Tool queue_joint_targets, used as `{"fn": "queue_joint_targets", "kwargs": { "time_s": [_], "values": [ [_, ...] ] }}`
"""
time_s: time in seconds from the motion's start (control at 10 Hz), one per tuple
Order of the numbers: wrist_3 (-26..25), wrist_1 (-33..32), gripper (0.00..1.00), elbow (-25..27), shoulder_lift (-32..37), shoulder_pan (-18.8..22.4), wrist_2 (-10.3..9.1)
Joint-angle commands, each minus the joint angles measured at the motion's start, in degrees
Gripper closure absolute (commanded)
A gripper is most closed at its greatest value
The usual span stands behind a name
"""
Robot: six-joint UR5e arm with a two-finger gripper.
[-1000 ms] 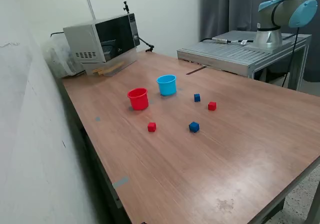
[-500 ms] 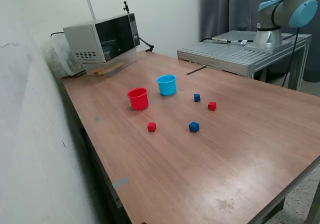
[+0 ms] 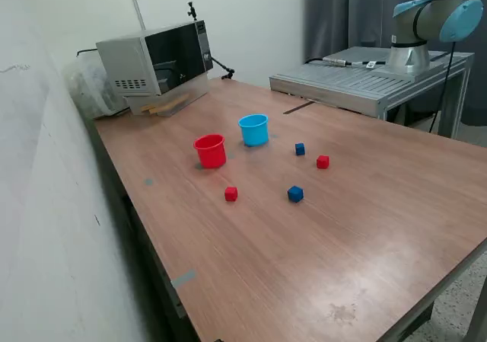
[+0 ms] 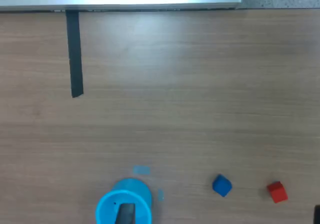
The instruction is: Place red objects in the red bin, and blue objects in the blue bin.
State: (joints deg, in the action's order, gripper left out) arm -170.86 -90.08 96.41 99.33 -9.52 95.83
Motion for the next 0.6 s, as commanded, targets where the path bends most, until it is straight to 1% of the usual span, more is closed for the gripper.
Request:
{"fn": "queue_joint_targets", "kwargs": {
  "time_s": [0.0, 0.5],
  "values": [
    [0.2, -0.2, 0.00, -0.6, 0.2, 0.2, 0.14],
    [0.2, -0.4, 0.00, -0.3, 0.5, 0.6, -0.38]
  ]
}}
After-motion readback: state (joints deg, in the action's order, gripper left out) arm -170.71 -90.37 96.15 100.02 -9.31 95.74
